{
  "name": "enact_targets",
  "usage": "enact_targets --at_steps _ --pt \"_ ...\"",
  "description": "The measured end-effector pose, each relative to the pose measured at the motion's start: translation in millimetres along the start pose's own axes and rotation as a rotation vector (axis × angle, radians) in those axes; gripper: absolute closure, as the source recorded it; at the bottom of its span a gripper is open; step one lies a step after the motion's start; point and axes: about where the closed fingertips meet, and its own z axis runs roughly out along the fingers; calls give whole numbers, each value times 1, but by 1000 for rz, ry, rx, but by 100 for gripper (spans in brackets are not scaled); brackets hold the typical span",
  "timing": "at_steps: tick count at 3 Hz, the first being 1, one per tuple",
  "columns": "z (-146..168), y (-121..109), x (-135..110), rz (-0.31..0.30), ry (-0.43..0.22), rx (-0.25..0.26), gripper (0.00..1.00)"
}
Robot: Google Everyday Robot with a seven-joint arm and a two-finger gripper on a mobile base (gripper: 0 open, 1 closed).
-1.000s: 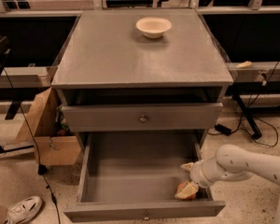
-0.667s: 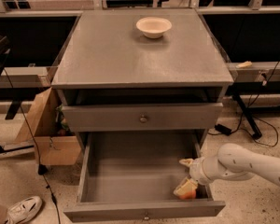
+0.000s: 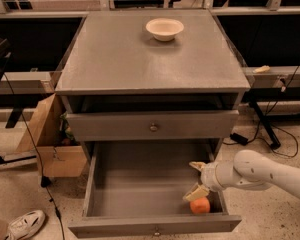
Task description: Pick orange from middle drawer and place on counter
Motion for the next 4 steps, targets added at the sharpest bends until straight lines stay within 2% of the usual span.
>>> enact_targets --at_steps 1,4 --pt "0 0 0 -1 0 0 17" --pt "9 -2 58 22 180 26 18"
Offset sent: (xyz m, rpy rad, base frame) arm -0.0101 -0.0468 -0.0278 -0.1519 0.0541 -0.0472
